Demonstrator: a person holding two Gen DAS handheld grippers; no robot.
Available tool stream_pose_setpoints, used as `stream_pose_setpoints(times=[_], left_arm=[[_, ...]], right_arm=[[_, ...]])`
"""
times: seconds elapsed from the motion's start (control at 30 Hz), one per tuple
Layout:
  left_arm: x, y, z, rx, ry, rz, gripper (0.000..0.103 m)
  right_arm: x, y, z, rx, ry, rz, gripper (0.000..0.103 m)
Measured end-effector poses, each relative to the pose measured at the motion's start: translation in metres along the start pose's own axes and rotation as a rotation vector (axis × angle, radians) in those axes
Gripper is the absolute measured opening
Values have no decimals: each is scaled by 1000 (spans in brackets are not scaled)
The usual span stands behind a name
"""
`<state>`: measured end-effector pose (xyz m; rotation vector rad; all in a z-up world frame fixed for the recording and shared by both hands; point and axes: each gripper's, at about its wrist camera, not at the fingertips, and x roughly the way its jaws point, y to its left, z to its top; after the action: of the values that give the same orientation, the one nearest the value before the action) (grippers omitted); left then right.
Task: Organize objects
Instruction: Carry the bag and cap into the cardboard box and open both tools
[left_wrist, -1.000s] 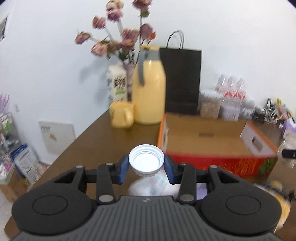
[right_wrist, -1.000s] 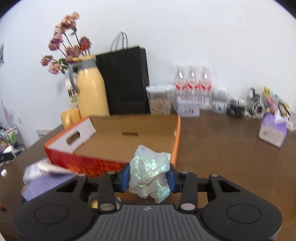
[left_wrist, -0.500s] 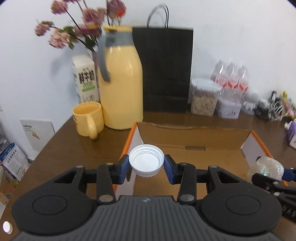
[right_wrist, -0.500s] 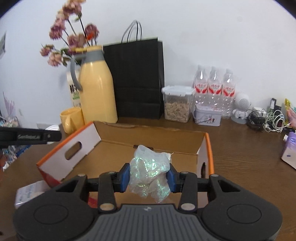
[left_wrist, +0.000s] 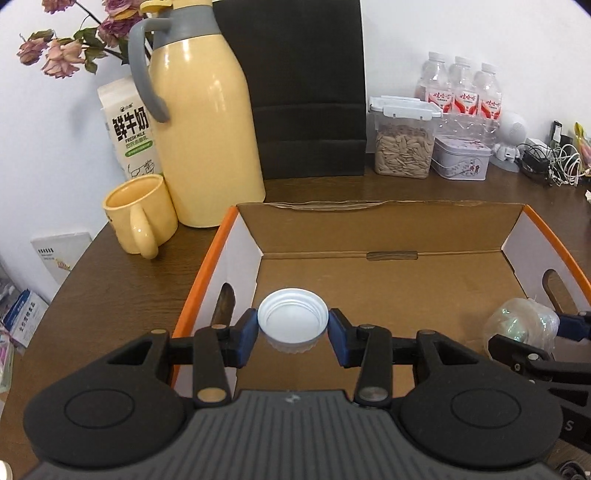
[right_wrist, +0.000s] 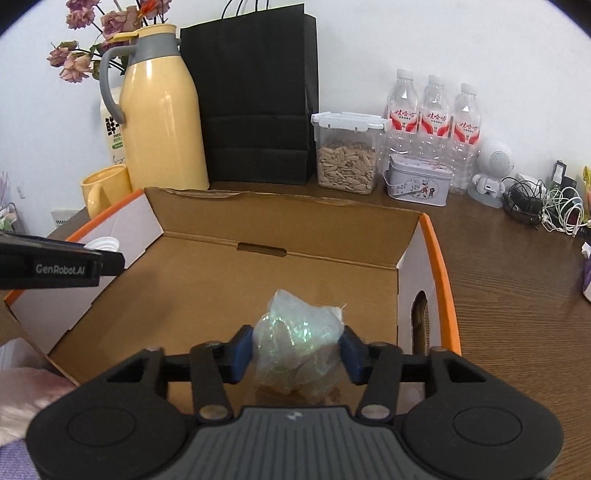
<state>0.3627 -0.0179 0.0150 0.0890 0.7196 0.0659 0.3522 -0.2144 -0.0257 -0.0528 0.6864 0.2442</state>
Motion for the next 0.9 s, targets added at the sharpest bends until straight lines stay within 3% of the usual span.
stream_pose_setpoints(times=[0.03, 0.1, 0.13, 0.17, 0.2, 0.57, 0.9], left_arm=[[0, 0, 0, 2, -3, 0, 54], [-1, 0, 0, 1, -18, 6, 81], [-3, 1, 1, -3, -36, 11, 103], [-5, 2, 0, -9, -66, 22, 103], [-8, 2, 0, -11, -87, 24, 103], [-30, 13, 0, -41, -124, 19, 103], [-82, 38, -11, -58, -193, 32, 103]], right_arm=[[0, 0, 0, -1, -1, 7, 58], [-1, 2, 0, -7, -5, 18, 68], [-1, 4, 0, -15, -7, 23, 80], [-2, 6, 0, -24, -9, 29, 88], [-3, 9, -1, -33, -13, 23, 103], [-21, 13, 4, -31, -44, -48, 103], [-79, 20, 3, -45, -120, -81, 103]])
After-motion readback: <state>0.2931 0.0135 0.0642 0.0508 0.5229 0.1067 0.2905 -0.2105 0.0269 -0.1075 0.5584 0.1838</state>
